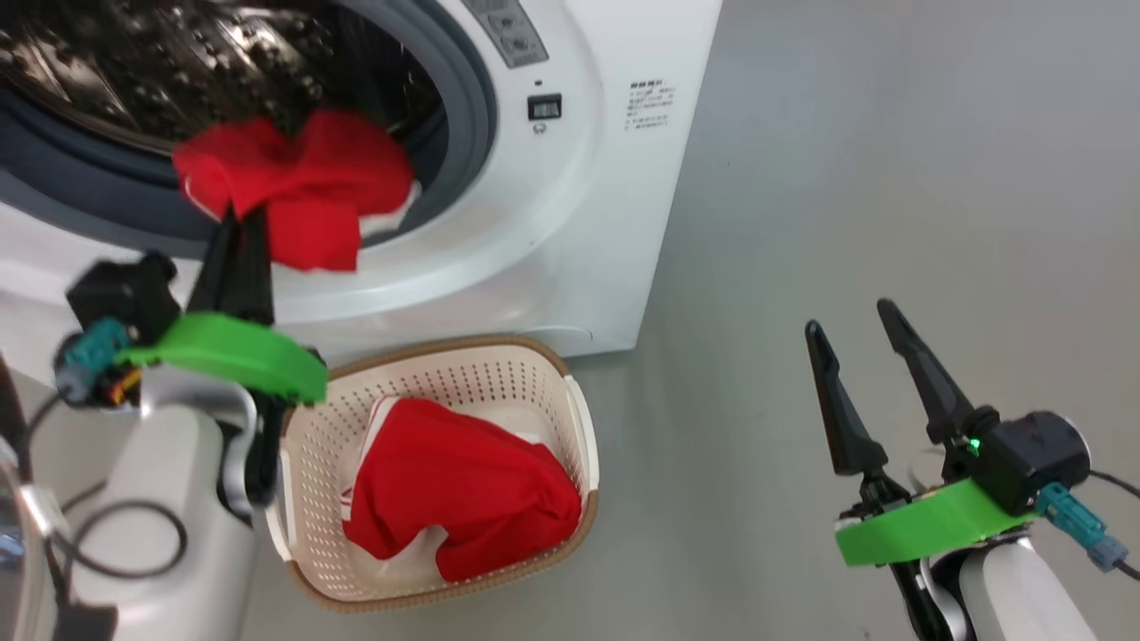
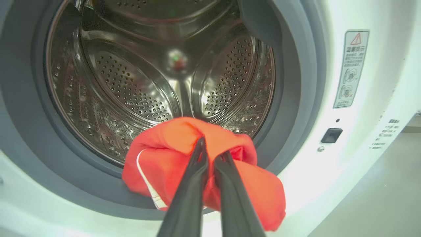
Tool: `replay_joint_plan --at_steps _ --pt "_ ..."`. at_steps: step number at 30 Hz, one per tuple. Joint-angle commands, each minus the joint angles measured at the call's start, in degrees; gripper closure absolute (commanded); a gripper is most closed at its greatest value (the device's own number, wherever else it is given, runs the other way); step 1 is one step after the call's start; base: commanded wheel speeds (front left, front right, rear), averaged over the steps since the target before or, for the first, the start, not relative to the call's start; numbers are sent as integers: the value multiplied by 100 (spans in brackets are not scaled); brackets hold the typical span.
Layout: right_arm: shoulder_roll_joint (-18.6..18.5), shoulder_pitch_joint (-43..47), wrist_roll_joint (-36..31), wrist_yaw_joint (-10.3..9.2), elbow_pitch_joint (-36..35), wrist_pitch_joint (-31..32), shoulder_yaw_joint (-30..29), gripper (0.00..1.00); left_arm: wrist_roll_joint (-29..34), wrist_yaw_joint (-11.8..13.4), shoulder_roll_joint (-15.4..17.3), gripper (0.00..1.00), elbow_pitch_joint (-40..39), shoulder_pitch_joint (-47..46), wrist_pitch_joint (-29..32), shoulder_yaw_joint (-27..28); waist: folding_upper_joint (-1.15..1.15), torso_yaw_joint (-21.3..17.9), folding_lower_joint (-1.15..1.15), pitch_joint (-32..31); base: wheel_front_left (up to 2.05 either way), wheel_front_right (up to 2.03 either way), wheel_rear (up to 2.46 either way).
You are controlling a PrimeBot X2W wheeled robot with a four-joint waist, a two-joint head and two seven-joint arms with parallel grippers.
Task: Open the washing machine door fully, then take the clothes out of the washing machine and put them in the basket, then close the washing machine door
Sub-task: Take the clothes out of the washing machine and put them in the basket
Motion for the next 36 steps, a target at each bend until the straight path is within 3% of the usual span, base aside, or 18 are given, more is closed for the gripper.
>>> replay_joint_plan --at_steps 1,20,29,36 --pt "-3 75 37 35 -110 -36 108 0 69 51 234 100 -282 159 -64 147 0 46 0 -210 0 0 0" --pt "-3 288 60 35 -96 -36 25 0 -62 650 165 100 -2871 2034 592 59 0 225 0 -687 0 0 0" --pt "-3 297 69 35 -124 -36 35 0 -104 777 151 100 -3183 2340 730 28 0 236 0 -669 0 0 0" --pt "-3 235 44 35 -156 -36 50 0 -248 741 19 100 -2780 2245 770 -38 0 262 0 -422 0 0 0"
